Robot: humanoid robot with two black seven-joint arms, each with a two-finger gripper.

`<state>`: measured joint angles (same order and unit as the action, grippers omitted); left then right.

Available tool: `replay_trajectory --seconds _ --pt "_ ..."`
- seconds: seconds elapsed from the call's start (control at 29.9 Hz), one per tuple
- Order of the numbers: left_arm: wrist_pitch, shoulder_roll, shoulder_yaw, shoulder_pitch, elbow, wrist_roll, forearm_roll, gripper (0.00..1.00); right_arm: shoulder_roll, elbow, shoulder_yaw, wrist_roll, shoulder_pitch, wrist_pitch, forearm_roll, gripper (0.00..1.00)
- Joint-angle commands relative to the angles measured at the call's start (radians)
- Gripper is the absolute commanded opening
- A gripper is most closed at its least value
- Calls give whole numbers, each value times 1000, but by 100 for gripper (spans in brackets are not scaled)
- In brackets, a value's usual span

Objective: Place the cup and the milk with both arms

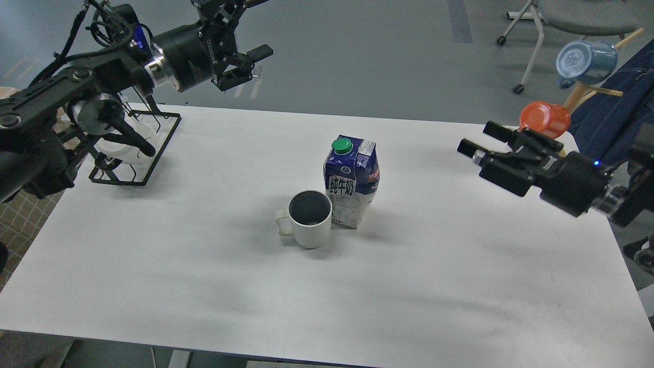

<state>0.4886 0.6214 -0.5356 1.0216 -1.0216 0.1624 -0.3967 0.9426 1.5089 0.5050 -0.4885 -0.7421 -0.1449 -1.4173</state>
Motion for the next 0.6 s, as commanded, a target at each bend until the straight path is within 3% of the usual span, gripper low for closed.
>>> replay_trajectory --seconds 0.0,0.07,0.13,0.27,0.43,0.57 --pt "0 -5 -43 0 3 -3 3 97 1 -25 87 0 -91 189 185 93" --pt "0 -9 -63 0 17 -1 6 97 -24 -119 150 0 -147 307 340 94" --pt "0 -34 -75 0 29 -1 4 97 -100 -223 171 0 -207 358 429 95" --pt "0 -68 -95 0 75 2 4 98 -255 -430 173 0 -321 387 530 95" --pt "0 -204 -153 2 242 6 6 98 -500 -770 175 0 -440 476 678 96" --pt "-27 -285 -167 3 374 78 -1 98 -634 -944 175 0 -468 518 794 96"
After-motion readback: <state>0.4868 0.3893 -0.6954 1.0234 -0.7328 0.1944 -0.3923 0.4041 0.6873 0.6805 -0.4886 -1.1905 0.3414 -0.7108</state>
